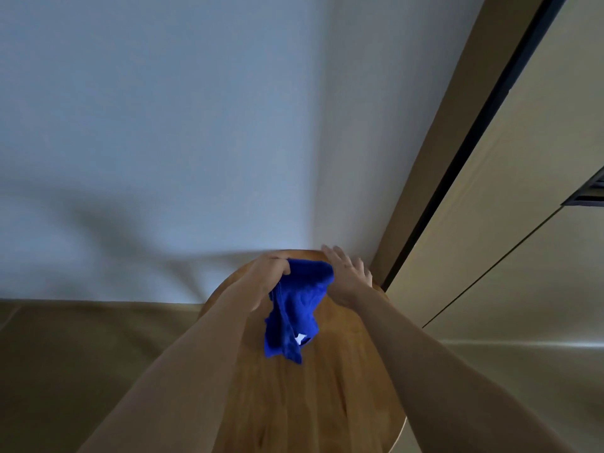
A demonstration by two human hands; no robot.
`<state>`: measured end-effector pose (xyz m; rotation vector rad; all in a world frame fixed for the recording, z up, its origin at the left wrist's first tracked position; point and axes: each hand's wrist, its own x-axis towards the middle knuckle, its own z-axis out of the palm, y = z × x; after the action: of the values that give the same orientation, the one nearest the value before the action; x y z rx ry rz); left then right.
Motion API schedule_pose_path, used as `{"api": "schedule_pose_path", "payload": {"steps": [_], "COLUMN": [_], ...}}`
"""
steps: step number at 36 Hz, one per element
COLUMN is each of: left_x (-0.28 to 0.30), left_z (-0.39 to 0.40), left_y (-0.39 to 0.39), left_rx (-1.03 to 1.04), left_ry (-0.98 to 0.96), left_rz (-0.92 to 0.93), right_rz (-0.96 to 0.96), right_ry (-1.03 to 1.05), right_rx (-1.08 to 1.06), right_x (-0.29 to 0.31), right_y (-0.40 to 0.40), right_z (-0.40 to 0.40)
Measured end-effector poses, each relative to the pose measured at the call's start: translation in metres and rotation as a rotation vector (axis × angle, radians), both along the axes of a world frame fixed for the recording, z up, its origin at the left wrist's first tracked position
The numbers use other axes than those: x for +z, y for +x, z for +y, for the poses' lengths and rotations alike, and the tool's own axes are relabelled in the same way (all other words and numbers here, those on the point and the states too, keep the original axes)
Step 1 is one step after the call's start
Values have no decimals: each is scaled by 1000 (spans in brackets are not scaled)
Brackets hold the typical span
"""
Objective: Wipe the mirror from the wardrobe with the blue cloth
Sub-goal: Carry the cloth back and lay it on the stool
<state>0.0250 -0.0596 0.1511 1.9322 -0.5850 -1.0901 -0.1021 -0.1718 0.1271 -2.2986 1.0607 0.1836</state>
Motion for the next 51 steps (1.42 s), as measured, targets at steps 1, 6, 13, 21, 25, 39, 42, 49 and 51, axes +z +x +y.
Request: {"api": "schedule_pose_path", "payload": {"steps": [1, 6, 13, 21, 25, 39, 42, 49, 51], "left_x": [3, 10, 24, 31, 29, -42, -72, -132, -146], "left_z": [-1, 2, 6, 10, 4, 40, 55, 84, 90], "left_y": [0, 10, 25, 39, 41, 4, -13, -39, -43], "left_rx": [-9, 51, 17, 46, 89, -192, -257, -398, -445], "left_ry": [-1, 2, 89, -36, -152, 118, 230, 480, 567], "left_rz": [2, -25, -127, -203, -206, -260, -201, -29, -1], "right_rz": [26, -12, -162, -302, -324, -50, 65, 329, 415], "right_ry": [-53, 66, 459, 304, 214, 232, 294, 475, 505], "right_rx": [46, -15, -82, -163, -183, -62, -31, 130, 208], "right_x": [0, 6, 29, 44, 49, -3, -38, -96, -108], "right_y": [1, 0, 2, 15, 21, -26, -42, -66, -70], "right_z": [1, -5, -12, -16, -22, 8, 23, 46, 52]}}
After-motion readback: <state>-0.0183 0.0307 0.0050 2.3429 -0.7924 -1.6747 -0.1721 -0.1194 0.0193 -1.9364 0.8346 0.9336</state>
